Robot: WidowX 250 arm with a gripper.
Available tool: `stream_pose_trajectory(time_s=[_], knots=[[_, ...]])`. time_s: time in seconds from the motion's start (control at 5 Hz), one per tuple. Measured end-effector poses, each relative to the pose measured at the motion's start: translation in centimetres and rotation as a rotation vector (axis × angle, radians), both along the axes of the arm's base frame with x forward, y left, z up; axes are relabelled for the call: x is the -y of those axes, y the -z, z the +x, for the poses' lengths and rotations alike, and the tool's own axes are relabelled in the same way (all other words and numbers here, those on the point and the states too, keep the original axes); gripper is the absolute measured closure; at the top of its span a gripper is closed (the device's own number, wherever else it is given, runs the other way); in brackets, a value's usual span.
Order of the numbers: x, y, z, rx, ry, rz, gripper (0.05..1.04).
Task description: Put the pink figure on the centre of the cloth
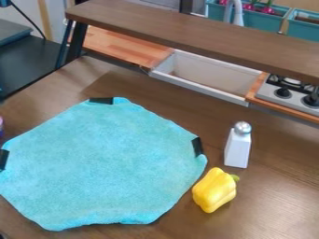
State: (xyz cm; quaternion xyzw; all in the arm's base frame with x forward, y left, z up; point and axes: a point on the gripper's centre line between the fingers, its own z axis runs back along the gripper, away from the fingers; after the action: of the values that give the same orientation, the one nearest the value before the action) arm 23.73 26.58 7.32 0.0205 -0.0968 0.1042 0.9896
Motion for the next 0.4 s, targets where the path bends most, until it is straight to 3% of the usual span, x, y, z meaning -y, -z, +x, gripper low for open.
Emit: stream_pose_trajectory(time_s=[0.2,0.4], knots=[[-1.7,2.0,0.3,-0.037,-0.029,-0.027,0.083],[-2.2,3.3,0.2,-0.062,-0.025,-0.004,0.084]])
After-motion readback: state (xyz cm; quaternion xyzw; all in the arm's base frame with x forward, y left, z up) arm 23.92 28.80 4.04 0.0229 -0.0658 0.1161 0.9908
